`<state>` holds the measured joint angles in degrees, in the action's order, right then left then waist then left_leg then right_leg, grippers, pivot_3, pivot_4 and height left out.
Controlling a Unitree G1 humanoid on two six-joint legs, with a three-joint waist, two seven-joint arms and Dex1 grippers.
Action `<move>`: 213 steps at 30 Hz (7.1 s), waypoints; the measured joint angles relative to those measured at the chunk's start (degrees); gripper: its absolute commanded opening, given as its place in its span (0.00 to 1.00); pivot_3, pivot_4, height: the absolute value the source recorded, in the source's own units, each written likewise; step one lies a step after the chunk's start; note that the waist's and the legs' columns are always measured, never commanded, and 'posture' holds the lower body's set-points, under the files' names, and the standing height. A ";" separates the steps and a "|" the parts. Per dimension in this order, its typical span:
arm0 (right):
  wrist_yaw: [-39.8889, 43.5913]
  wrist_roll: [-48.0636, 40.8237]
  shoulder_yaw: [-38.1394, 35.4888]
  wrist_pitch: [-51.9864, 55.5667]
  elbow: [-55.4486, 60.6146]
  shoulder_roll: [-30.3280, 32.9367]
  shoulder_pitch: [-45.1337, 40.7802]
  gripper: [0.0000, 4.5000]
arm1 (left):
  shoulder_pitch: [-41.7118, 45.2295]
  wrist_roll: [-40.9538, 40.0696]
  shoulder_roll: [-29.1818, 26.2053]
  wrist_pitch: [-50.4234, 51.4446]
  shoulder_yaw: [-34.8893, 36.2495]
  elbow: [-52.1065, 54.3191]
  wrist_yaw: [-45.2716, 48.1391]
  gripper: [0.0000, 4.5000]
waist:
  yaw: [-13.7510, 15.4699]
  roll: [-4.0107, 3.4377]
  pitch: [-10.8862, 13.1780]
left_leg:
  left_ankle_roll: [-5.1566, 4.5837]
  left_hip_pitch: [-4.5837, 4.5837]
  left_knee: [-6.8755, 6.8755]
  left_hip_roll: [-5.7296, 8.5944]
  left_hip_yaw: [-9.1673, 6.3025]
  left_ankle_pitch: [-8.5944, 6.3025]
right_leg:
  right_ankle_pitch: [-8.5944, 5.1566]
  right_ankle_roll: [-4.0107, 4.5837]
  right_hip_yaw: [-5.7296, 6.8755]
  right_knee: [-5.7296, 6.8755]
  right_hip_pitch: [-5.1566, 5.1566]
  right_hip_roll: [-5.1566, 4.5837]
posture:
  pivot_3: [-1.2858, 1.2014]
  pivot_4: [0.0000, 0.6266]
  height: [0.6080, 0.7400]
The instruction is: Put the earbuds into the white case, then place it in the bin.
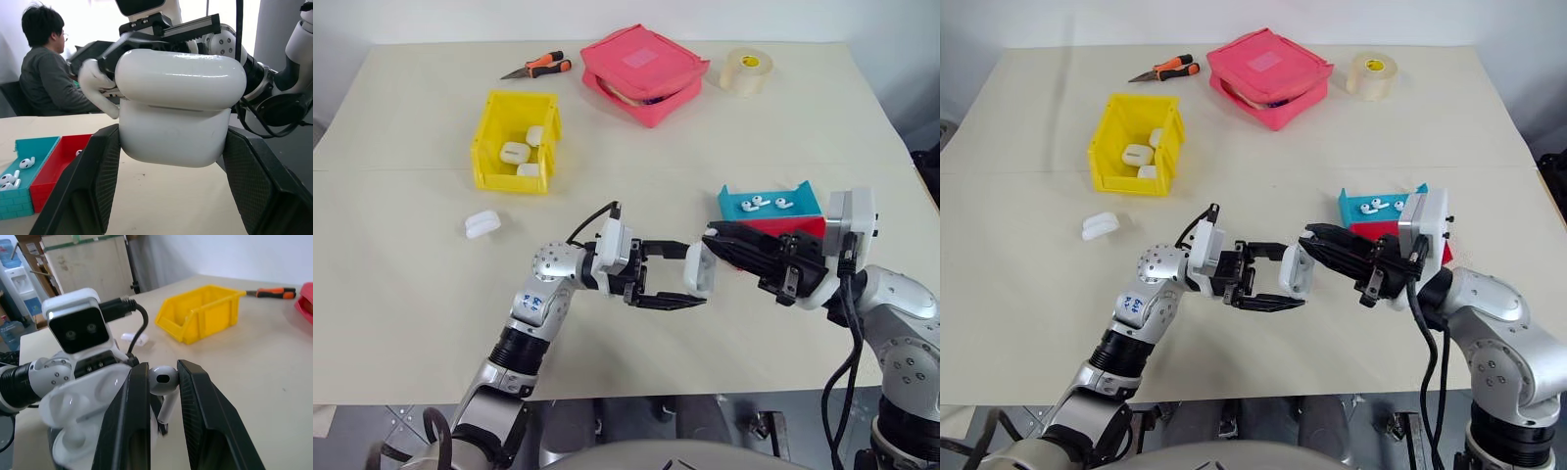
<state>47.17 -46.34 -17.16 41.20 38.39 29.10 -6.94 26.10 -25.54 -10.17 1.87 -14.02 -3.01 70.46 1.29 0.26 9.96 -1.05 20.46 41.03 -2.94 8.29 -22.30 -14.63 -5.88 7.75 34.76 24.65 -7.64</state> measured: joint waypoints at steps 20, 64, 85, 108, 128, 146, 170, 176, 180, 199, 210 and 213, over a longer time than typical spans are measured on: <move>-2.46 -2.04 3.29 -7.04 -0.22 2.25 0.77 0.10 | 0.63 -0.50 0.10 2.35 2.45 -0.56 -1.11 0.62 | -0.05 0.00 0.00 | -0.07 0.00 -0.01 -0.01 0.00 -0.04 | 0.00 0.00 -0.01 -0.02 0.01 0.00 | 0.52 0.24 1.00; 3.30 9.27 12.10 -17.25 -8.79 12.78 2.44 0.10 | 1.72 -0.35 0.27 1.01 3.84 -1.53 -0.32 0.62 | 0.18 0.01 0.00 | -0.11 0.04 0.02 0.00 0.00 -0.06 | 0.02 -0.03 0.01 -0.10 0.00 -0.04 | 0.52 0.24 1.00; 2.50 7.86 5.51 -11.31 -9.23 16.25 0.53 0.10 | 0.32 -6.14 3.41 1.44 8.53 -2.00 -2.65 0.62 | -0.03 0.01 0.01 | -0.23 0.07 0.02 0.01 0.04 -0.13 | 0.10 -0.18 -0.02 -0.30 -0.04 -0.03 | 0.52 0.24 1.00; -3.18 13.10 2.52 -7.08 -11.50 20.19 -0.09 0.53 | -0.17 -6.72 1.86 -3.29 11.09 -6.81 1.73 0.62 | 0.10 0.01 0.01 | -0.24 0.09 0.02 0.03 0.05 -0.13 | 0.11 -0.19 -0.02 -0.33 -0.04 -0.05 | 0.52 0.24 1.00; 2.05 11.58 -17.35 -7.70 -10.93 21.18 18.02 0.57 | 0.77 -5.74 1.93 -6.83 12.99 -10.05 0.32 0.62 | 0.05 0.01 0.00 | -0.25 0.06 0.02 0.04 0.07 -0.14 | 0.14 -0.25 -0.08 -0.36 -0.07 -0.03 | 0.52 0.24 1.00; 6.26 14.66 -3.02 -4.98 -24.33 29.43 -4.62 1.00 | 0.23 -4.86 2.82 -9.05 12.78 -10.21 -1.30 0.62 | -0.45 -0.01 0.00 | -0.28 0.00 0.01 0.06 0.16 -0.15 | 0.15 -0.25 -0.16 -0.35 -0.06 -0.06 | 0.52 0.24 1.00; 24.99 44.86 37.79 -13.47 -65.43 20.75 -49.53 0.52 | -6.68 -3.46 1.85 -9.37 10.68 0.05 -7.16 0.62 | -1.70 -0.12 0.03 | -0.22 0.33 0.08 0.02 0.44 -0.12 | 0.22 -0.38 0.14 -0.54 -0.01 -0.02 | 0.52 0.24 1.00; 24.99 51.18 40.88 -18.18 -80.05 14.26 -57.05 0.52 | -5.76 -3.43 1.34 -9.29 10.70 -0.08 -7.47 0.62 | -2.06 -0.21 0.08 | -0.18 0.58 0.08 0.01 0.41 -0.09 | 0.22 -0.38 0.25 -0.57 0.13 -0.01 | 0.52 0.24 1.00; 24.56 54.21 41.17 -20.79 -86.21 12.39 -59.05 0.52 | -5.56 -3.43 1.27 -9.28 10.68 -0.08 -7.78 0.62 | -2.08 -0.23 0.09 | -0.17 0.65 0.07 0.01 0.36 -0.09 | 0.22 -0.39 0.32 -0.61 0.15 -0.01 | 0.52 0.24 1.00; 24.94 57.02 40.29 -26.16 -92.04 9.62 -59.95 0.52 | -6.49 -3.43 0.95 -9.09 9.80 0.89 -9.01 0.62 | -3.01 -0.33 0.14 | -0.09 0.63 0.05 -0.01 0.32 -0.04 | 0.22 -0.39 0.33 -0.59 0.14 0.02 | 0.52 0.24 1.00; 25.37 58.69 40.28 -26.52 -93.43 8.31 -61.06 0.41 | -6.48 -3.43 0.47 -9.09 9.60 0.91 -9.67 0.62 | -3.05 -0.35 0.13 | -0.08 0.62 0.05 -0.01 0.31 -0.04 | 0.22 -0.39 0.33 -0.58 0.14 0.02 | 0.52 0.24 1.00; 25.55 58.75 40.28 -26.77 -94.20 7.92 -61.38 0.19 | -6.48 -3.43 0.46 -9.09 9.60 0.91 -9.76 0.62 | -3.04 -0.35 0.13 | -0.08 0.62 0.06 0.00 0.32 -0.04 | 0.22 -0.39 0.33 -0.58 0.13 0.02 | 0.52 0.24 1.00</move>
<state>72.73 12.41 23.12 14.42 -55.81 37.02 -68.32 19.62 -28.97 -9.70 -7.22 -4.42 -2.10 60.70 -1.75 -0.09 10.09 -1.13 21.08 41.09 -2.94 8.61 -22.34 -14.41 -6.27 8.08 34.19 24.78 -7.62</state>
